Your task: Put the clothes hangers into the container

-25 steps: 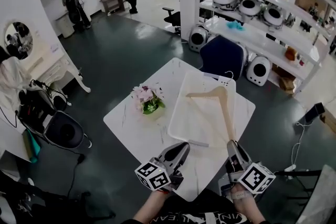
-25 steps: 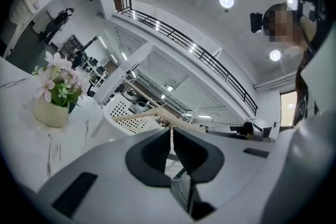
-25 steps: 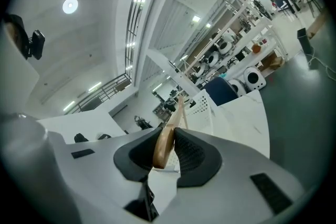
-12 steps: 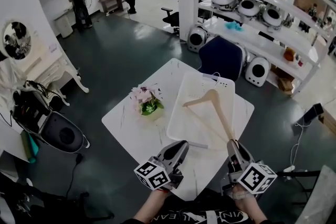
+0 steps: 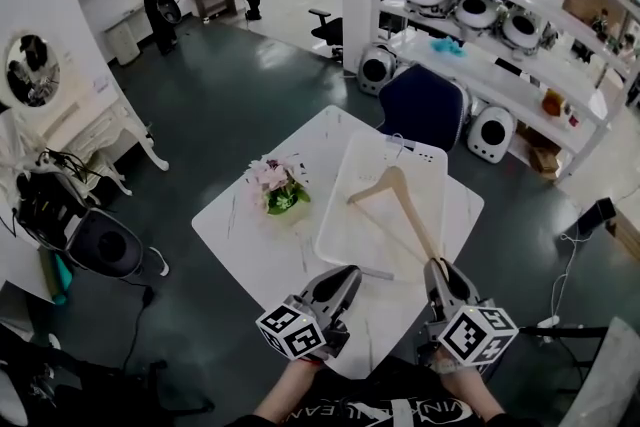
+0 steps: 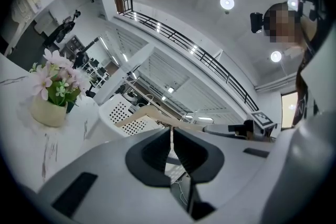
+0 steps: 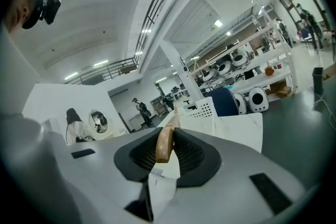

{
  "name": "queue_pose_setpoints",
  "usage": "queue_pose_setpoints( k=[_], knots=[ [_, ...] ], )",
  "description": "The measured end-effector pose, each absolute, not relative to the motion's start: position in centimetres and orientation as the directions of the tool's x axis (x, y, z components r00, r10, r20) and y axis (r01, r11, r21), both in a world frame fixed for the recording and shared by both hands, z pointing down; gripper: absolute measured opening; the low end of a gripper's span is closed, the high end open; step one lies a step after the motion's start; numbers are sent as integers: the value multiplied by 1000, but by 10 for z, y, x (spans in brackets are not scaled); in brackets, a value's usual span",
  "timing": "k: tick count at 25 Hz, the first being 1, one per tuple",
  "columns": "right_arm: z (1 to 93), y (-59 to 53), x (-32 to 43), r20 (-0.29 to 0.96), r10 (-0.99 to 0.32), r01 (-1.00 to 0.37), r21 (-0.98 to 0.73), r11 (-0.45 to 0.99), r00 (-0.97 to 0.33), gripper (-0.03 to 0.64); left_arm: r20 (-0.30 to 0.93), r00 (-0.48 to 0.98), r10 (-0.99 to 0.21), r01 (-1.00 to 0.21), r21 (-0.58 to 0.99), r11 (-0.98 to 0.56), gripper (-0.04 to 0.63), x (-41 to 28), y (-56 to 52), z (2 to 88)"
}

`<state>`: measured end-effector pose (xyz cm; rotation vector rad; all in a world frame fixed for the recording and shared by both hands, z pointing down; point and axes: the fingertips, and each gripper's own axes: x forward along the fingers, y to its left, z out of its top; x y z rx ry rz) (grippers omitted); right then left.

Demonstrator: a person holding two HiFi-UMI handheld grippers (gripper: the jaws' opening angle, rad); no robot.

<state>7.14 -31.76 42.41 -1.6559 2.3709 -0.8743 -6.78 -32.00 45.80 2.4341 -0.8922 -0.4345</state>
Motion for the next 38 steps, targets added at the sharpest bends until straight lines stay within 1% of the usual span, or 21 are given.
queue_pose_setpoints(
  k=[12, 22, 30, 34, 38],
  knots=[
    [444, -335, 76, 268, -893, -859, -468, 208, -363, 75, -109, 742, -662, -511, 548, -663, 21, -62, -319, 458],
    [452, -345, 68, 324, -867, -899, -352, 261, -379, 77, -102, 743, -661, -507, 559, -656, 21, -59, -316, 460],
    [461, -346, 54, 385, -811, -893, -285, 349, -440, 78, -95, 746, -659, -503, 568, -651, 21, -56, -311, 462],
    [463, -344, 53, 393, -800, -886, -297, 356, -453, 78, -92, 741, -665, -509, 569, -646, 21, -59, -309, 463],
    [467, -343, 58, 387, -804, -875, -369, 315, -452, 78, -91, 739, -668, -510, 572, -642, 21, -60, -310, 465]
  ],
)
